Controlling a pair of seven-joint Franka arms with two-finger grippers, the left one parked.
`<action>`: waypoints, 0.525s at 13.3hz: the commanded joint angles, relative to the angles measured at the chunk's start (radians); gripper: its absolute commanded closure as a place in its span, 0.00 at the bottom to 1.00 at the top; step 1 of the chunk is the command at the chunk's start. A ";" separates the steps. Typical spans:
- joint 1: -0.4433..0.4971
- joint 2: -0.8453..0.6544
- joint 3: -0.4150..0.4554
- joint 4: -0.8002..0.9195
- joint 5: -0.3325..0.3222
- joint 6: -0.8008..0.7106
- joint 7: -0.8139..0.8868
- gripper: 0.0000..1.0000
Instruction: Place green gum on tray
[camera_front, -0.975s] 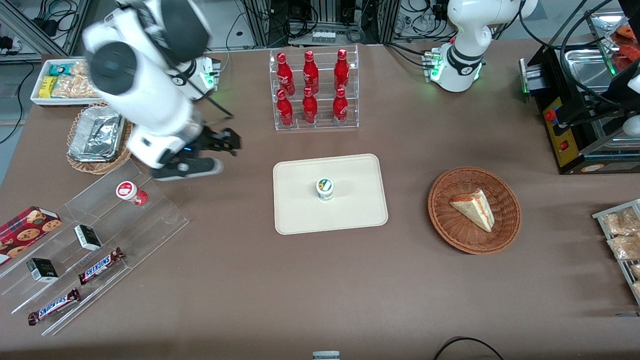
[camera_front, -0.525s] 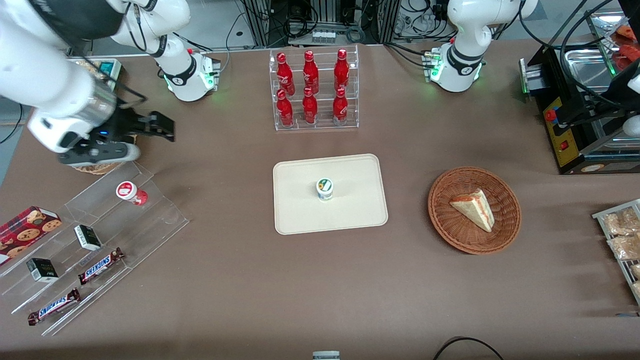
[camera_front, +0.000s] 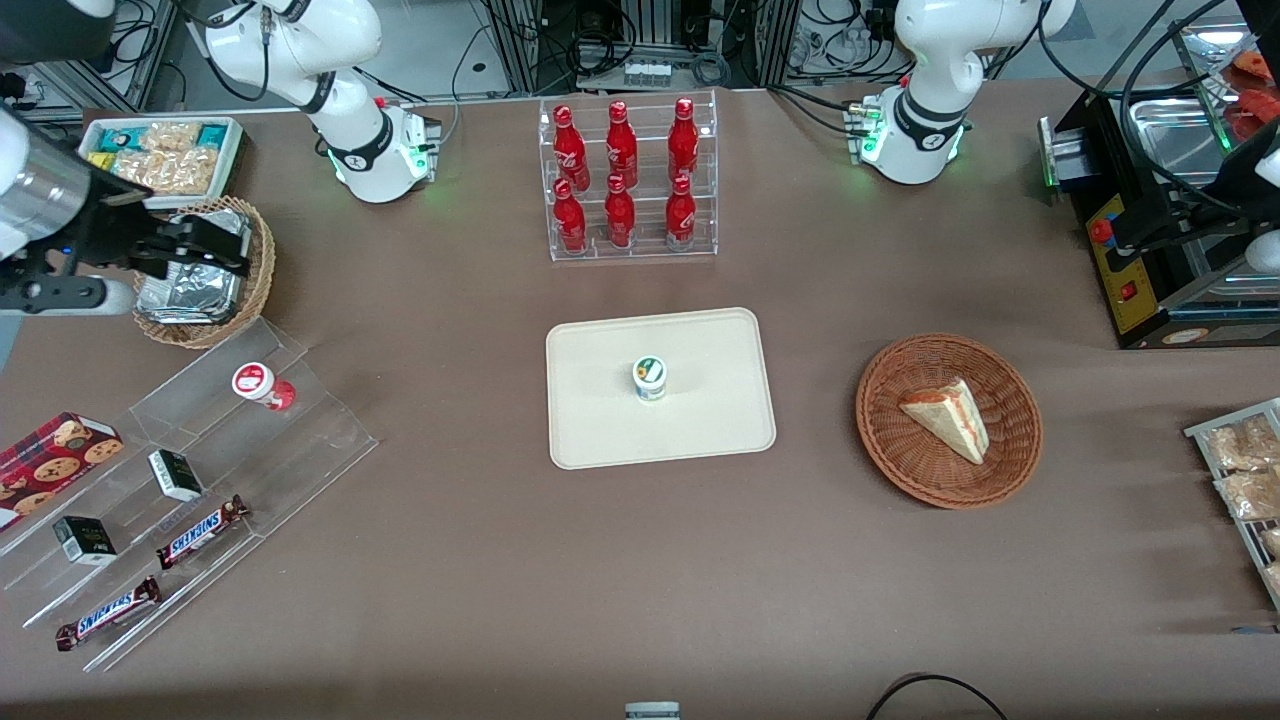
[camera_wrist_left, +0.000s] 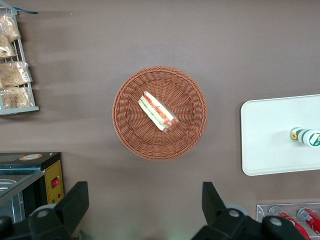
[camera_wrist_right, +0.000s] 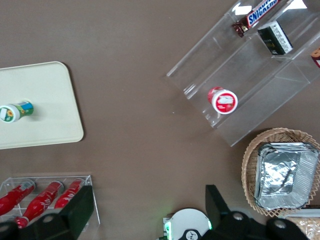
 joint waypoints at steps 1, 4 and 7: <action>-0.090 -0.013 0.062 -0.010 -0.016 -0.038 -0.010 0.01; -0.204 -0.044 0.182 -0.053 -0.018 -0.044 -0.006 0.01; -0.205 -0.056 0.179 -0.072 -0.018 -0.036 -0.007 0.01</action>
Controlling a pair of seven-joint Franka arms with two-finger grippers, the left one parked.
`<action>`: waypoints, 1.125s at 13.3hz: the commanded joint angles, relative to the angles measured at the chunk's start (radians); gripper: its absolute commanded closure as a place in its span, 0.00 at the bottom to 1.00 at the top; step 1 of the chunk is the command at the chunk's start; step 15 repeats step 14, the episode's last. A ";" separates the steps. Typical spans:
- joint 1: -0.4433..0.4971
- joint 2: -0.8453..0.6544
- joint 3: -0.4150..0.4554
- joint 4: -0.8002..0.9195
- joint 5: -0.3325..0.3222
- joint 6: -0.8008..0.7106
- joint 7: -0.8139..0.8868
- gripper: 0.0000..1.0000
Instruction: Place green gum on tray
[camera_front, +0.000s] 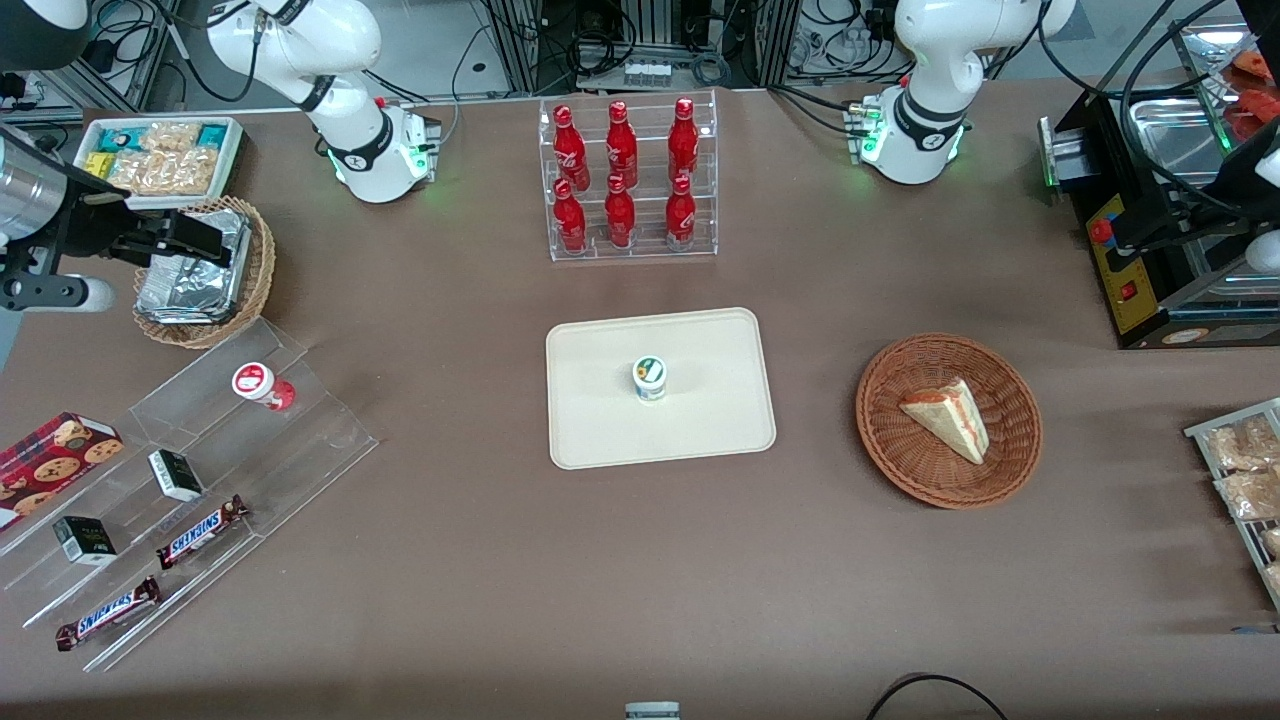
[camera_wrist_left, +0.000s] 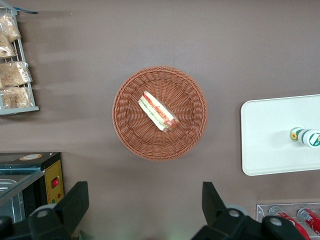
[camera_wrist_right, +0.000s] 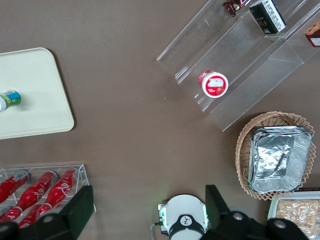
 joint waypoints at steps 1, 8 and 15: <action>-0.013 -0.033 0.006 -0.035 -0.016 0.009 -0.010 0.01; 0.045 -0.073 -0.064 -0.132 -0.016 0.109 -0.015 0.01; 0.045 -0.047 -0.075 -0.132 -0.034 0.131 -0.006 0.01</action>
